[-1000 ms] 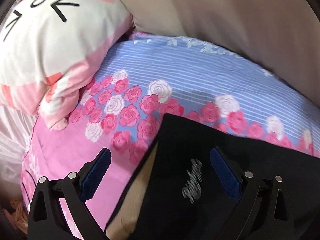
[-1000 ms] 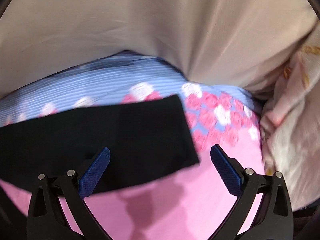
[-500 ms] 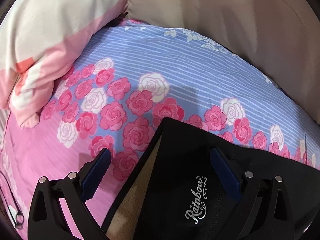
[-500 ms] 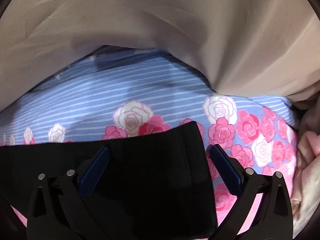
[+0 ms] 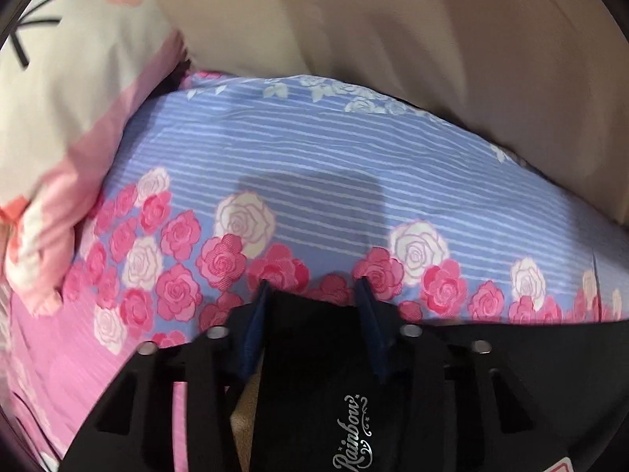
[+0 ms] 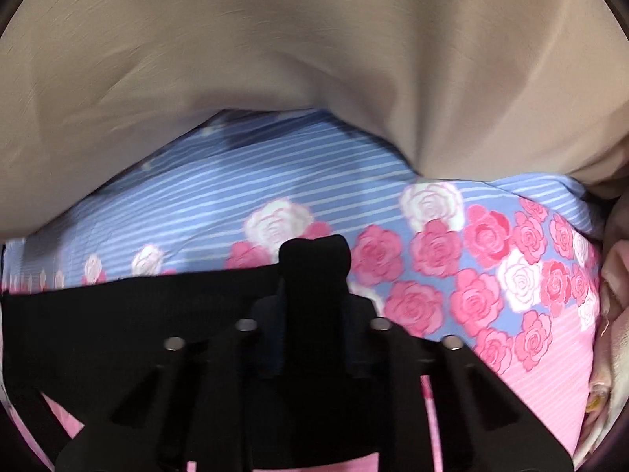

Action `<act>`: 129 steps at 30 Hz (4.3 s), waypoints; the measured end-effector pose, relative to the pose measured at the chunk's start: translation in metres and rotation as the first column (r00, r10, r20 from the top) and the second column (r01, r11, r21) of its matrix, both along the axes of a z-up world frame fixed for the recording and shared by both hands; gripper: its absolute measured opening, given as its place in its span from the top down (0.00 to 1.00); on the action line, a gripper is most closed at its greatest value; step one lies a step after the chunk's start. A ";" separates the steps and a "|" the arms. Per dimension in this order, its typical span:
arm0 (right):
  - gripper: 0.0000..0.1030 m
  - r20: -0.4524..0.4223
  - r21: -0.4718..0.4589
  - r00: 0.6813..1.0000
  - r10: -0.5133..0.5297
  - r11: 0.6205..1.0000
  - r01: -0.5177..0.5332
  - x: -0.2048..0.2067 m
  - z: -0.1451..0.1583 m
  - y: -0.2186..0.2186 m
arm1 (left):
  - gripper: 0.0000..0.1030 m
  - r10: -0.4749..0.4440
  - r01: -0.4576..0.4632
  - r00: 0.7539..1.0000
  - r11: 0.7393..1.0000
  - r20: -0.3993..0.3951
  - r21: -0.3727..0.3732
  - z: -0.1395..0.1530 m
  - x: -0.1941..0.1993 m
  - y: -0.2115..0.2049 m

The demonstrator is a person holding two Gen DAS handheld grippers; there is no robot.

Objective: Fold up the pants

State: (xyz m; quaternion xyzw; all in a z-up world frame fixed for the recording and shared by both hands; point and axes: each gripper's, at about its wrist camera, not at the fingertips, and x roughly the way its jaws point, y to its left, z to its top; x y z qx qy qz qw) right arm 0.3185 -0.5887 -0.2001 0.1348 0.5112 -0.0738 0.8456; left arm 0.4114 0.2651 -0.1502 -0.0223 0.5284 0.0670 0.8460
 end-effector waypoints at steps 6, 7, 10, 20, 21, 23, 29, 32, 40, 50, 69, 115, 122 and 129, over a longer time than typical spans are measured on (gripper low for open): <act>0.86 0.045 -0.005 0.999 -0.020 1.000 0.020 -0.014 0.020 0.003 | 0.73 0.018 -0.017 0.999 0.999 0.026 -0.033 0.016 -0.006 0.008; 0.86 0.051 -0.006 0.998 -0.023 1.000 0.023 -0.015 0.024 0.003 | 0.73 0.014 -0.013 0.999 0.999 0.032 -0.030 0.019 -0.008 0.008; 0.86 0.066 -0.009 0.998 -0.016 1.000 0.017 -0.019 0.039 0.004 | 0.74 -0.002 0.002 0.999 1.000 0.048 -0.010 0.030 -0.018 0.006; 0.86 0.107 -0.014 0.994 -0.014 1.000 0.015 -0.027 0.066 0.011 | 0.74 0.026 -0.025 0.996 1.000 0.089 -0.012 0.051 -0.041 -0.002; 0.86 0.127 -0.011 0.992 -0.012 1.000 0.014 -0.029 0.072 0.015 | 0.75 0.026 -0.024 0.995 1.000 0.098 -0.019 0.055 -0.044 -0.001; 0.86 0.158 -0.014 0.987 -0.005 1.000 0.008 -0.037 0.088 0.014 | 0.75 0.021 -0.016 0.992 0.999 0.125 -0.039 0.066 -0.054 0.000; 0.86 0.213 -0.037 0.977 0.022 0.999 -0.015 -0.071 0.124 0.018 | 0.77 0.015 0.005 0.979 0.995 0.203 -0.096 0.100 -0.110 0.019; 0.86 0.219 -0.042 0.976 0.024 0.999 -0.015 -0.083 0.132 0.027 | 0.77 0.003 0.025 0.971 0.993 0.237 -0.113 0.118 -0.145 0.027; 0.86 0.257 -0.074 0.964 0.064 0.996 -0.046 -0.108 0.166 0.054 | 1.00 0.047 0.013 0.946 0.983 0.320 -0.184 0.154 -0.209 0.051; 0.86 0.238 -0.101 0.968 0.074 0.994 -0.051 -0.113 0.177 0.074 | 0.32 -0.009 0.036 0.990 0.983 0.144 -0.182 0.109 -0.226 0.037; 0.86 0.209 -0.217 0.977 0.047 0.976 0.000 -0.103 0.188 0.096 | 0.97 0.029 -0.028 1.000 0.899 -0.006 -0.437 0.062 -0.136 0.043; 0.41 -0.057 0.325 0.839 -0.541 0.785 0.528 -0.291 0.060 0.037 | 0.89 0.049 -0.086 0.990 0.952 -0.131 -0.294 0.020 -0.317 0.099; 0.41 -0.162 0.312 0.818 -0.552 0.758 0.573 -0.280 0.059 0.033 | 0.89 0.034 -0.071 0.991 0.955 -0.133 -0.288 0.016 -0.316 0.099; 0.96 -0.019 0.353 0.887 -0.462 0.827 0.438 -0.230 0.090 0.046 | 0.89 0.062 -0.097 0.989 0.957 -0.134 -0.273 0.013 -0.308 0.098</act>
